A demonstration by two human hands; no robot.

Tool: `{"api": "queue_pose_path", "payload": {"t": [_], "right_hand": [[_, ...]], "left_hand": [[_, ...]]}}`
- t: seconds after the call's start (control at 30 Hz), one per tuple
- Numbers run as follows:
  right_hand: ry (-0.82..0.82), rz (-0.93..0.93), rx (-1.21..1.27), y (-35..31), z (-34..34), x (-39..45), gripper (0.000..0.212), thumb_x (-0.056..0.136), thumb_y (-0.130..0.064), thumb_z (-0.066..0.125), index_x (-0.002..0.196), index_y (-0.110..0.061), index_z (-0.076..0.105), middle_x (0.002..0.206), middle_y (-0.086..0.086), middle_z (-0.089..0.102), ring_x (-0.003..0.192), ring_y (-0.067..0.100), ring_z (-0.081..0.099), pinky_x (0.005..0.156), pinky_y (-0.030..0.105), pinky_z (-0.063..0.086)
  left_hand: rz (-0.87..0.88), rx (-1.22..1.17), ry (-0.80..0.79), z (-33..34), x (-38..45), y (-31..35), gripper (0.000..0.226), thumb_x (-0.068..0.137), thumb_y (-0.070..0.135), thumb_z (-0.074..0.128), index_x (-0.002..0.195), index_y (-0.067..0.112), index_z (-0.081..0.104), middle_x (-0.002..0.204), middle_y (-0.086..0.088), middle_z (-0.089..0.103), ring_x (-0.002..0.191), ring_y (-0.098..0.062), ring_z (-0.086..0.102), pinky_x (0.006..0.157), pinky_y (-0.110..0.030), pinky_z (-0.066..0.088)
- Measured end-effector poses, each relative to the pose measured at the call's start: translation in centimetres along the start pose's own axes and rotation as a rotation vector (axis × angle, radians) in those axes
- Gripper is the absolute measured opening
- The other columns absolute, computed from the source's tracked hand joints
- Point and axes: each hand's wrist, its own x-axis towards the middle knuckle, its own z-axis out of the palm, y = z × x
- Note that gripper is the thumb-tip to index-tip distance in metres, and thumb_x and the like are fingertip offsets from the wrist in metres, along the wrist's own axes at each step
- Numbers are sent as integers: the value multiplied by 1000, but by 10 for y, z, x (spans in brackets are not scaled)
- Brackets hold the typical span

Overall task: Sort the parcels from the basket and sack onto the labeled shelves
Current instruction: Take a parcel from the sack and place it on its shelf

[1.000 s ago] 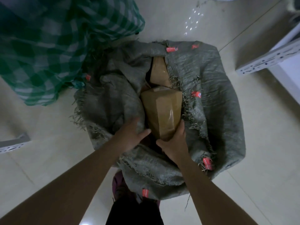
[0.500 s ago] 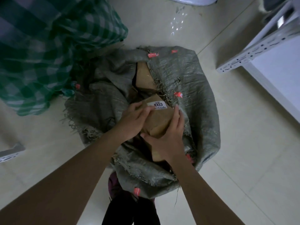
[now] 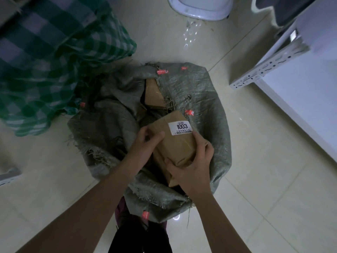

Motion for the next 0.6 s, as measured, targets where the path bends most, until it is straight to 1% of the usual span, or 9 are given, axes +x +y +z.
{"api": "queue_pose_path", "payload": {"t": [0.03, 0.1, 0.17, 0.23, 0.3, 0.4, 0.47, 0.5, 0.6], "right_hand": [[24, -20, 19, -3, -4, -3, 99, 57, -47, 76, 144, -17, 37, 135, 6, 29, 120, -18, 24, 96, -2, 25], [56, -52, 42, -6, -10, -10, 97, 59, -47, 75, 142, -16, 38, 138, 12, 31, 126, -13, 25, 100, 1, 26], [79, -64, 65, -6, -13, -20, 94, 59, -45, 76, 140, -20, 37, 139, 17, 32, 130, -3, 28, 102, 4, 27], [97, -61, 77, -6, -16, -30, 93, 58, -46, 77, 138, -24, 35, 139, 17, 31, 131, 3, 30, 103, 5, 28], [110, -60, 76, -7, -20, -39, 93, 57, -46, 77, 137, -26, 35, 139, 17, 30, 130, -2, 29, 102, 4, 28], [124, -56, 68, -9, -23, -42, 92, 58, -48, 77, 137, -26, 35, 139, 18, 29, 129, -10, 25, 100, 1, 27], [142, -47, 64, -13, -24, -38, 92, 58, -50, 76, 137, -27, 34, 140, 16, 30, 129, -5, 28, 101, 4, 29], [150, -42, 63, -16, -25, -36, 92, 59, -51, 76, 137, -29, 34, 141, 14, 30, 129, 0, 30, 101, 4, 29], [186, -49, 29, -29, -25, -27, 91, 60, -56, 73, 137, -30, 33, 143, 13, 31, 130, 12, 33, 98, -2, 26]], "left_hand": [[40, -14, 10, 1, -6, 2, 45, 83, 38, 70, 121, 32, 48, 122, 5, 60, 112, -12, 58, 94, -33, 48], [112, 11, 42, 4, -22, 6, 37, 86, 31, 68, 117, 34, 47, 119, 7, 59, 108, -6, 57, 84, -24, 48], [167, 29, 59, 7, -38, 5, 33, 88, 24, 65, 114, 37, 47, 117, 10, 59, 103, 2, 58, 78, -17, 47], [212, 63, 61, 9, -52, 6, 33, 89, 21, 64, 106, 43, 47, 109, 19, 58, 91, 14, 58, 71, -7, 47], [240, 89, 53, 10, -61, 7, 34, 89, 19, 64, 105, 43, 46, 105, 23, 56, 86, 19, 57, 68, -5, 46], [264, 116, 32, 13, -67, 11, 37, 89, 17, 64, 111, 39, 45, 104, 23, 56, 85, 22, 56, 68, -3, 45], [263, 86, 18, 13, -66, 18, 37, 89, 23, 67, 115, 38, 46, 111, 19, 59, 93, 17, 58, 74, -7, 48], [262, 73, 8, 13, -64, 22, 37, 87, 31, 69, 116, 40, 47, 116, 16, 60, 99, 11, 58, 78, -11, 49], [281, 83, -13, 11, -60, 33, 53, 73, 53, 68, 121, 41, 50, 124, 10, 60, 113, -5, 58, 93, -30, 51]]}}
